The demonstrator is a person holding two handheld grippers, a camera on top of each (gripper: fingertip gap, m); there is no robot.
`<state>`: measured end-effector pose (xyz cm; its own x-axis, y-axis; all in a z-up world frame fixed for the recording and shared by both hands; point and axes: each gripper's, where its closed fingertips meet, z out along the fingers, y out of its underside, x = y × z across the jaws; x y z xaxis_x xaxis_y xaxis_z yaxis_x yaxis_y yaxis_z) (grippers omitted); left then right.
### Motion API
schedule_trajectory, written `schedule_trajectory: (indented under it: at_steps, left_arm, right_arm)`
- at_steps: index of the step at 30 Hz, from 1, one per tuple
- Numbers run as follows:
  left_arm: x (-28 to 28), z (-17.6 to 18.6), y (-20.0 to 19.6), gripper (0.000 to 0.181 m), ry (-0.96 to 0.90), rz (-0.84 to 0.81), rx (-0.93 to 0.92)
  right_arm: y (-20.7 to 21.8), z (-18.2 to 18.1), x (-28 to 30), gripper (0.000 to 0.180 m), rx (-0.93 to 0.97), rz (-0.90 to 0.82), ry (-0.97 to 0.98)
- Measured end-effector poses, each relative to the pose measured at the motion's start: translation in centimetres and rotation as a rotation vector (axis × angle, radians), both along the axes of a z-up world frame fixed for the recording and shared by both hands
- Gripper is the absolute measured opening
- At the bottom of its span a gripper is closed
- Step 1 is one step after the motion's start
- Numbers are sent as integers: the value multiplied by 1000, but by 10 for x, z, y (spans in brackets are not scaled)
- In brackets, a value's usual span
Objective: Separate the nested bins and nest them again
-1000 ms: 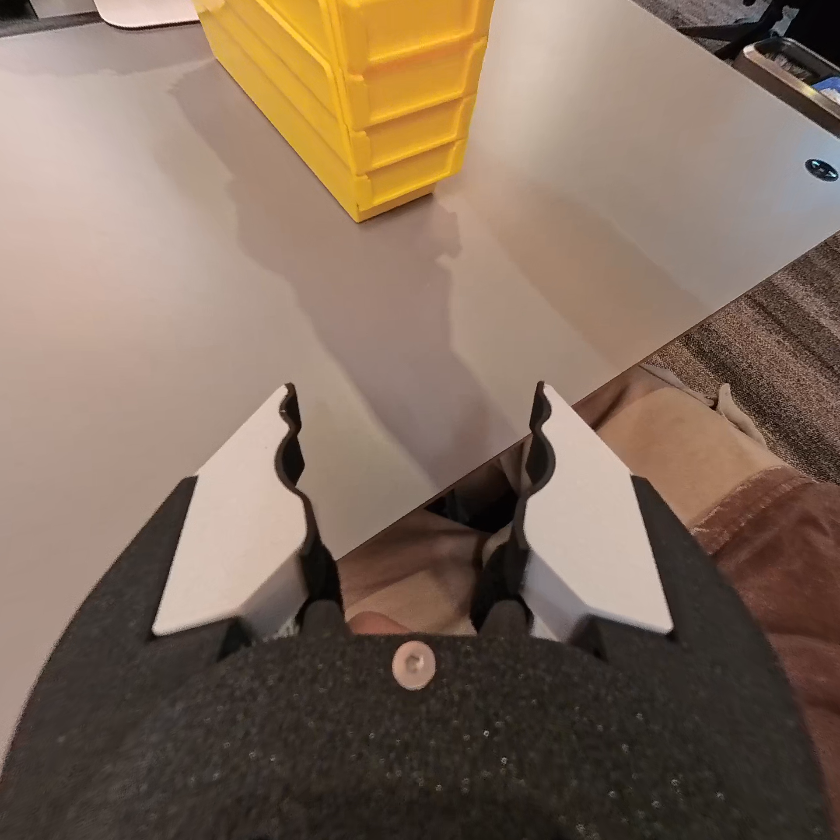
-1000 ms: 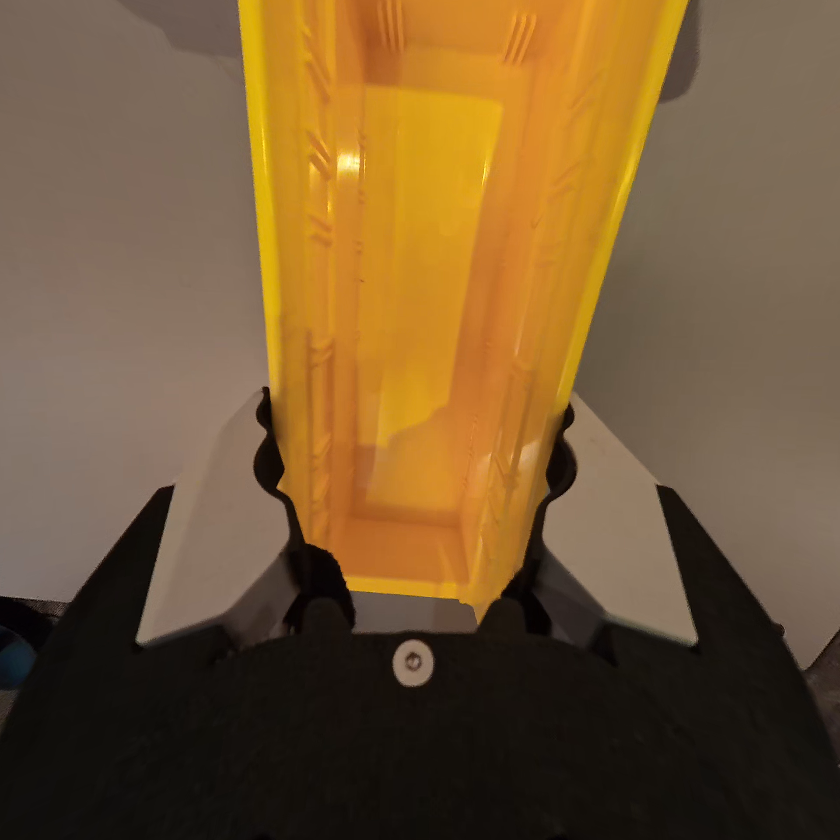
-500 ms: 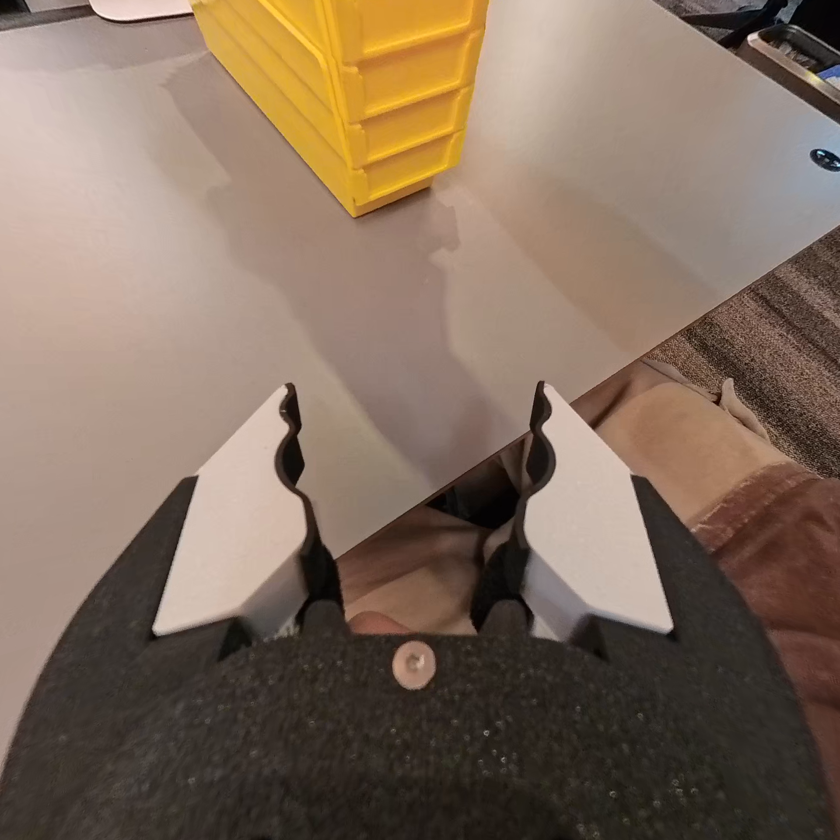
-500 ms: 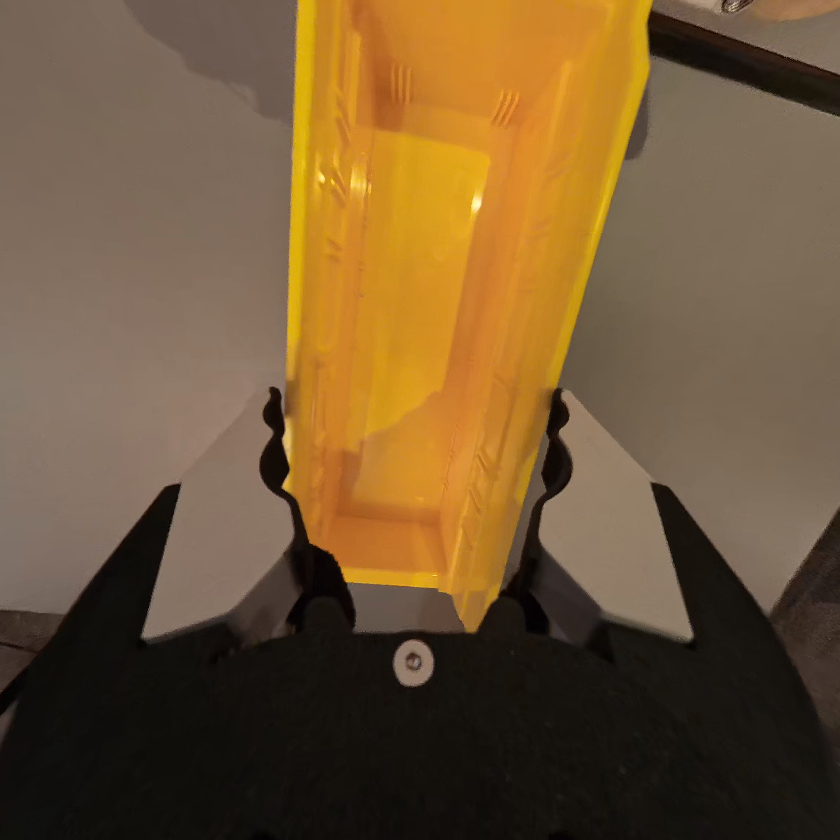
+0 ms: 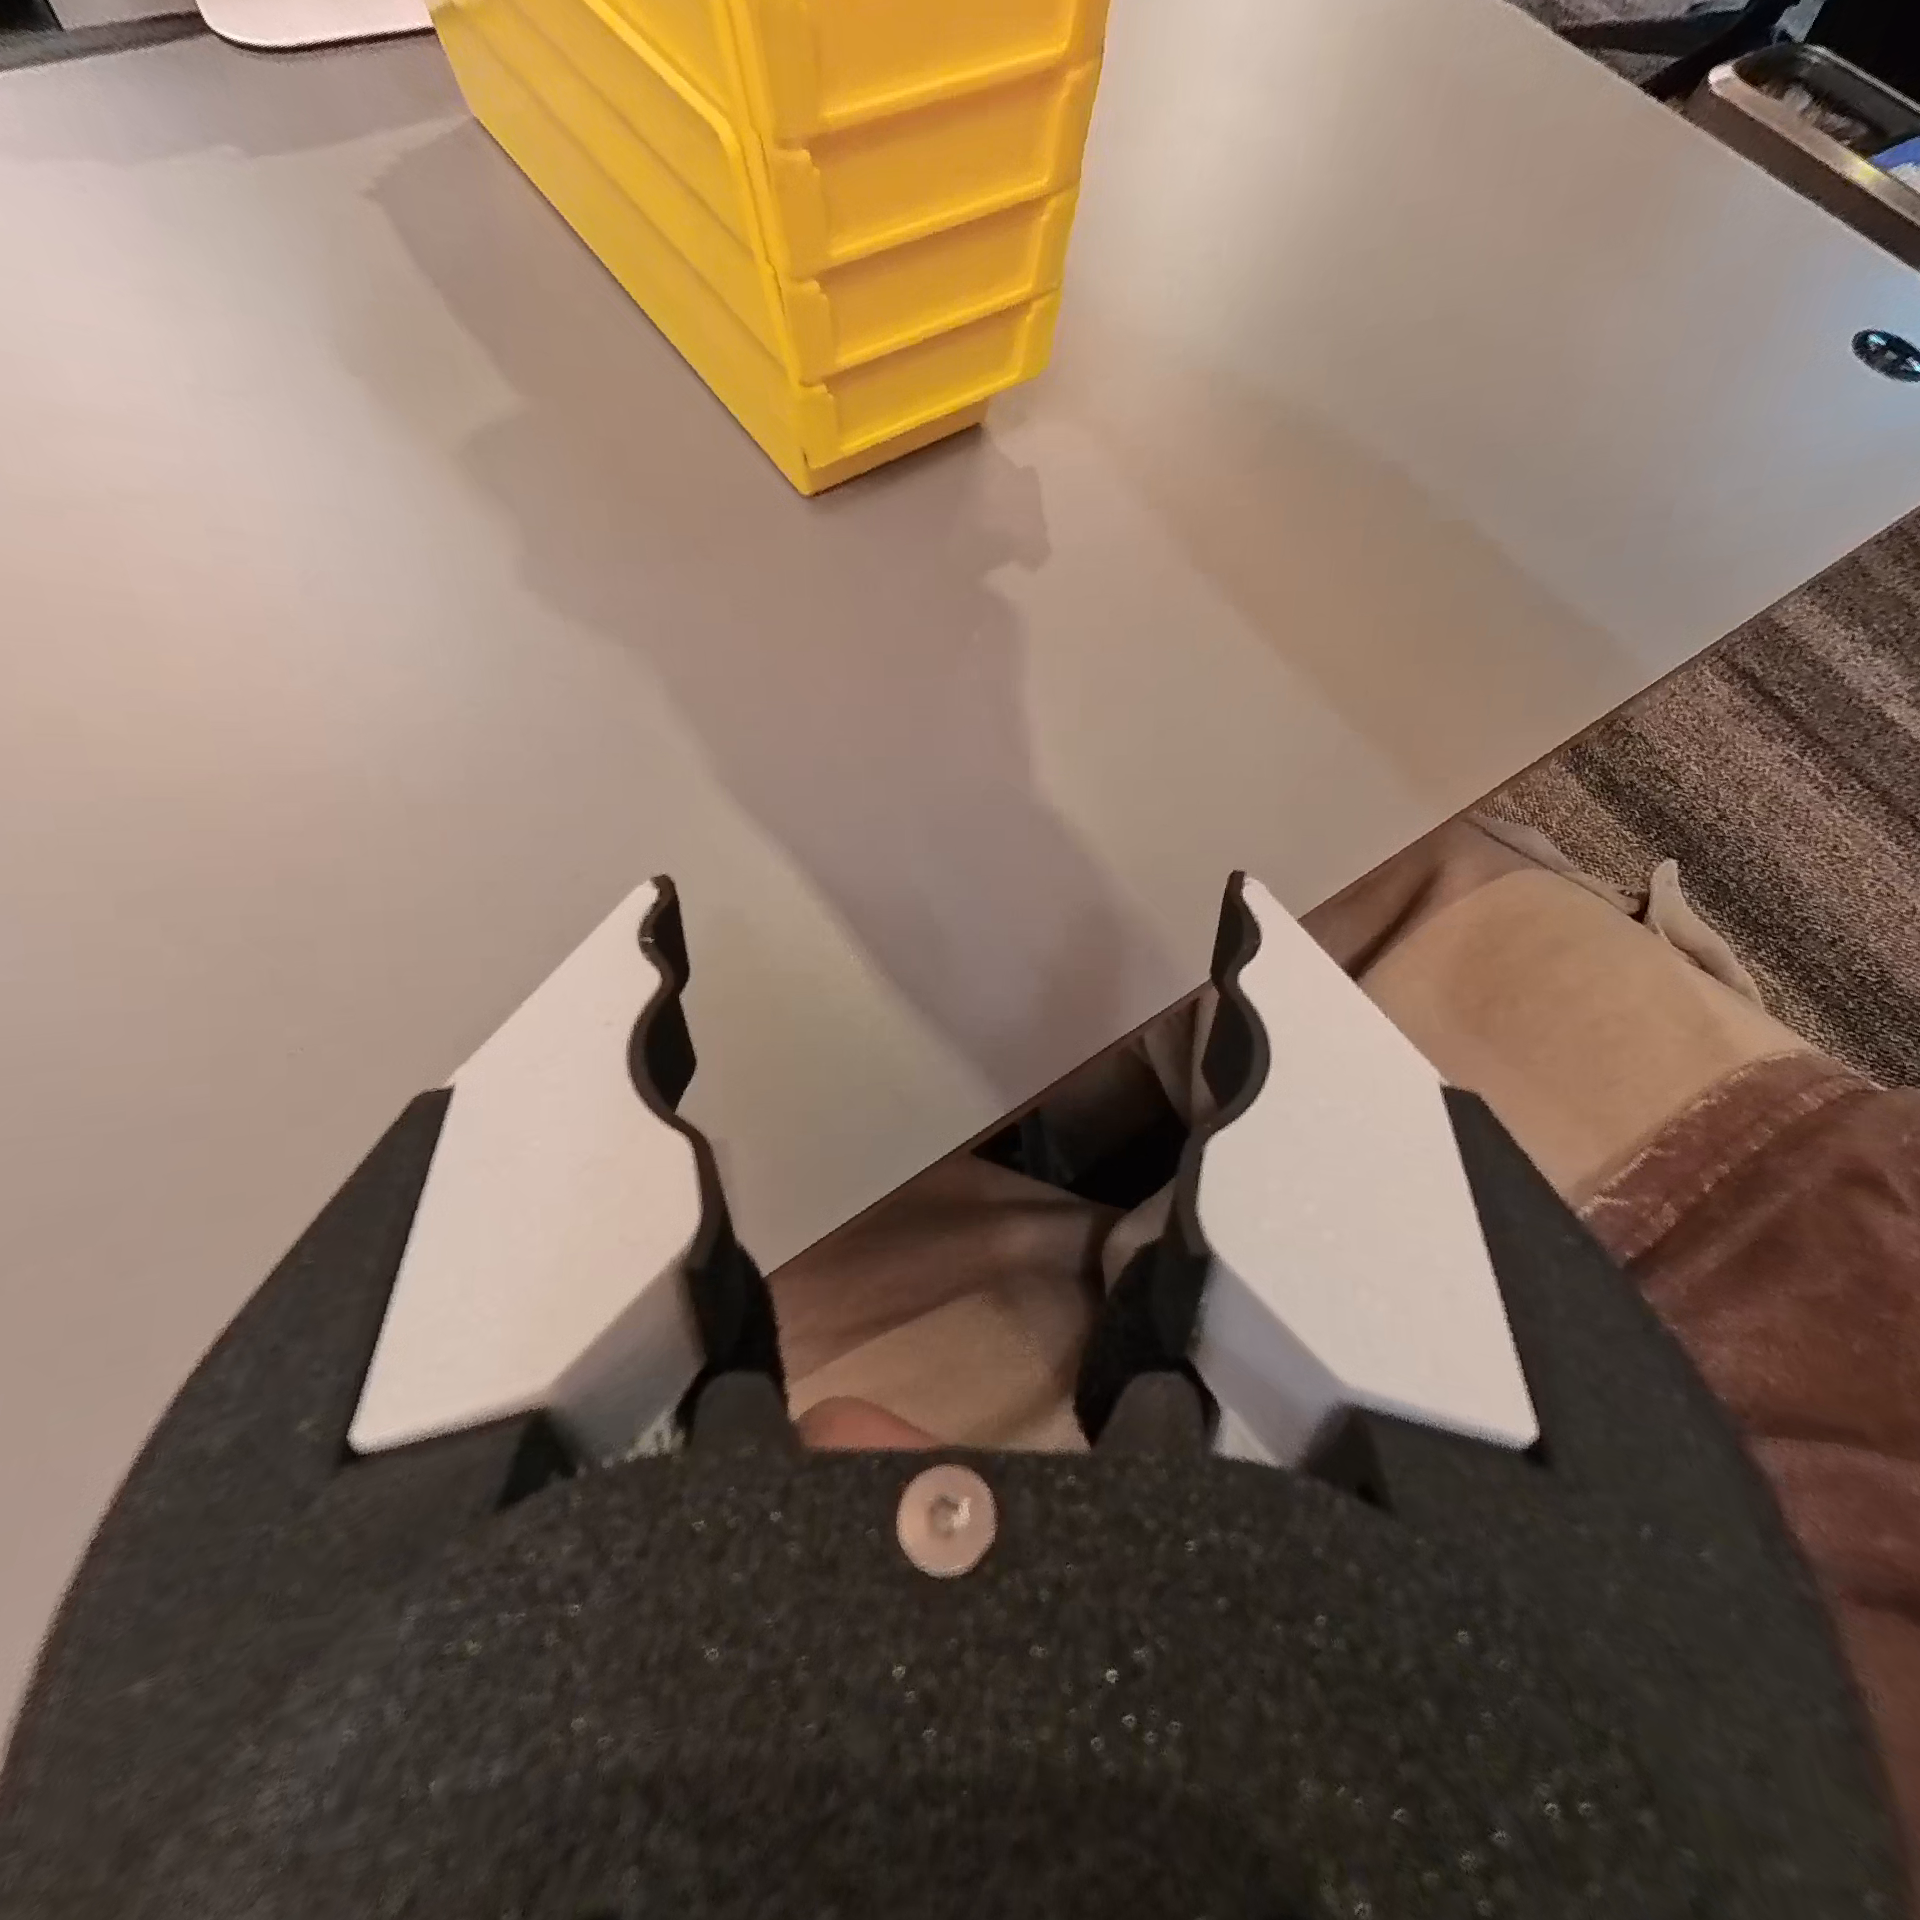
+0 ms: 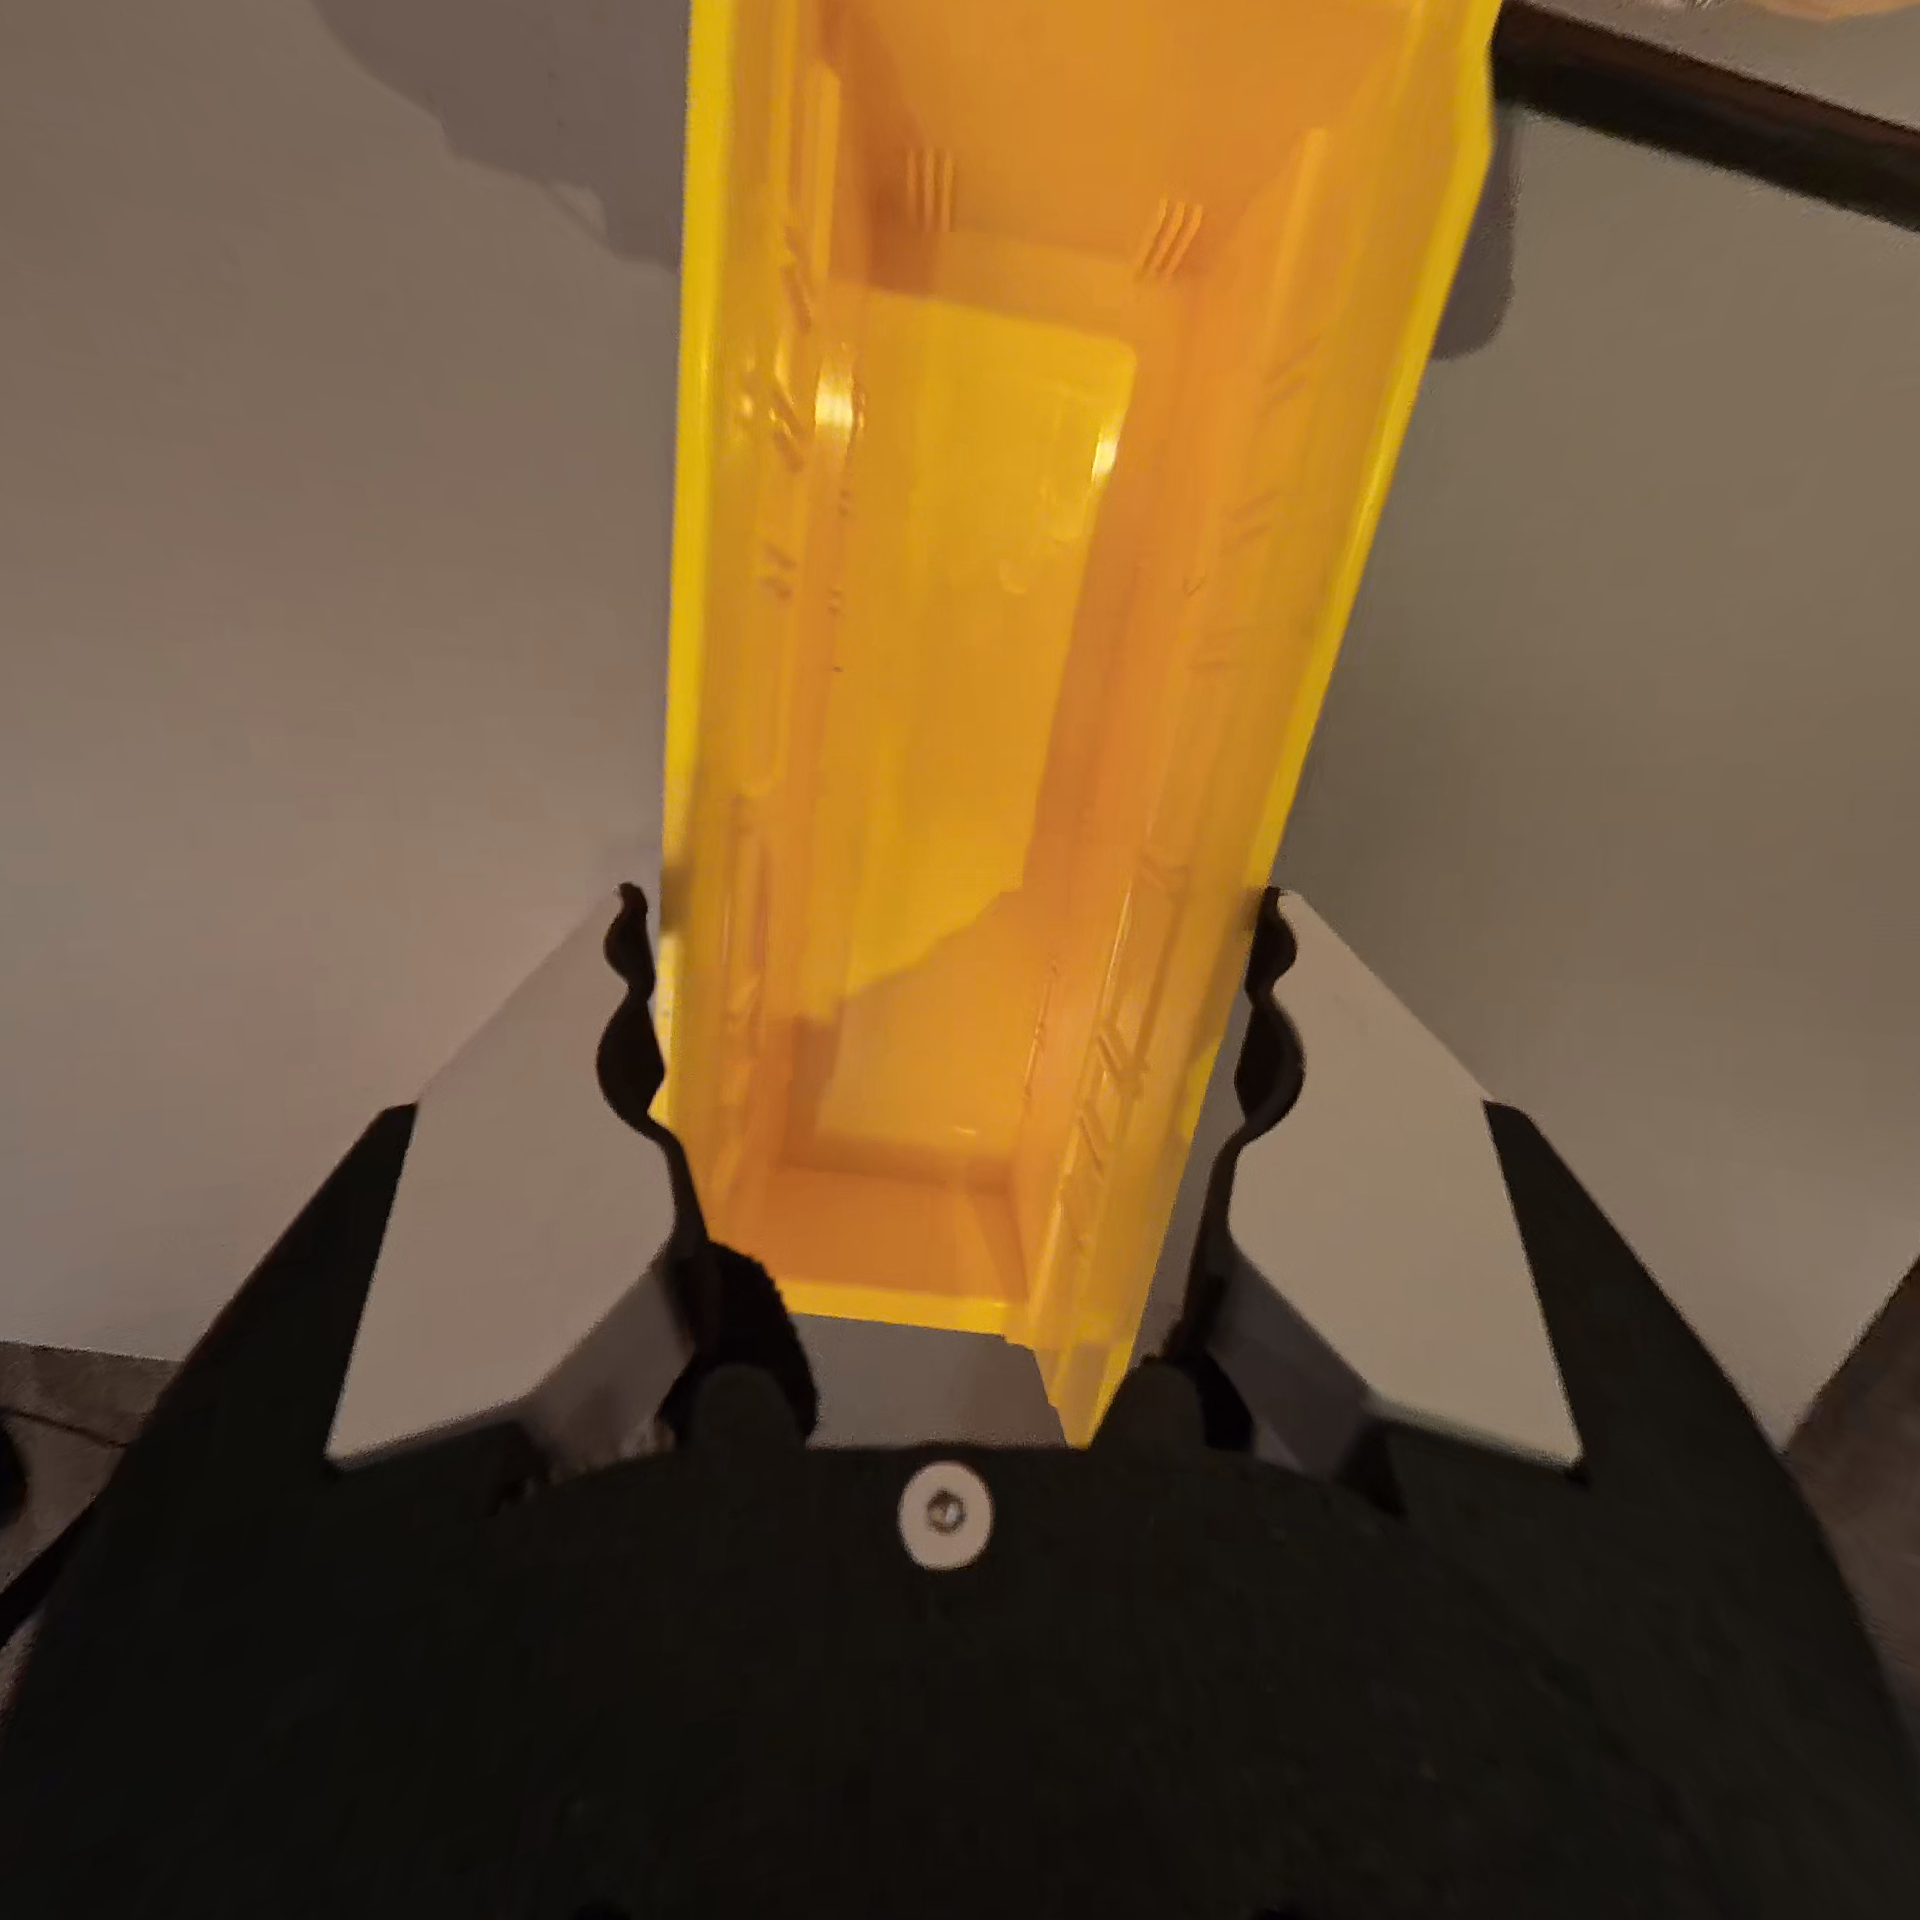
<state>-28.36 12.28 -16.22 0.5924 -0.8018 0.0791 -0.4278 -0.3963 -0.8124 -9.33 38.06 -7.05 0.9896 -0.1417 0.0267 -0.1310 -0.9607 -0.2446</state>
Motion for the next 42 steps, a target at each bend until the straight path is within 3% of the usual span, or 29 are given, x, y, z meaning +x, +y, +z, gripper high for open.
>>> schedule_trajectory:
  at_steps: [4, 13, 14, 15, 18, 22, 27, 34, 37, 39, 42]
  left_arm:
    - [-1, -1, 1, 100, -2, 4, -12]
    - [0, -3, 1, 100, 5, 2, -10]
    - [0, -3, 1, 100, 5, 2, -11]
    - [0, -3, 2, 100, 5, 3, -12]
    - [-1, -3, 2, 100, 5, 7, -11]
    - [-3, -3, 5, 99, 2, 17, -10]
    - [-3, -4, 6, 99, 17, 19, 2]
    - [-8, -3, 11, 99, 33, 48, 37]
    - [-11, -1, 17, 96, 25, 68, 53]
    - [-18, 4, 24, 93, 14, 110, 67]
    - [-34, 22, 42, 91, -35, 189, 146]
  right_arm:
    - [4, 17, 7, 101, 68, -12, 11]
    - [4, 7, 5, 102, 71, -16, 63]
    - [3, 6, 15, 83, 74, -48, 18]
    - [-5, -2, 30, 83, 33, -44, -84]
    - [-18, -38, 29, 81, -67, -3, -100]
    - [-3, -6, 37, 78, 156, -20, -55]
    - [-17, 56, 44, 81, 406, 92, -134]
    - [-100, 133, 29, 84, 859, 230, -271]
    - [-152, 144, 50, 86, 989, 136, -449]
    - [-185, 134, 57, 74, 1051, 111, -517]
    - [-218, 77, 47, 73, 976, 162, -388]
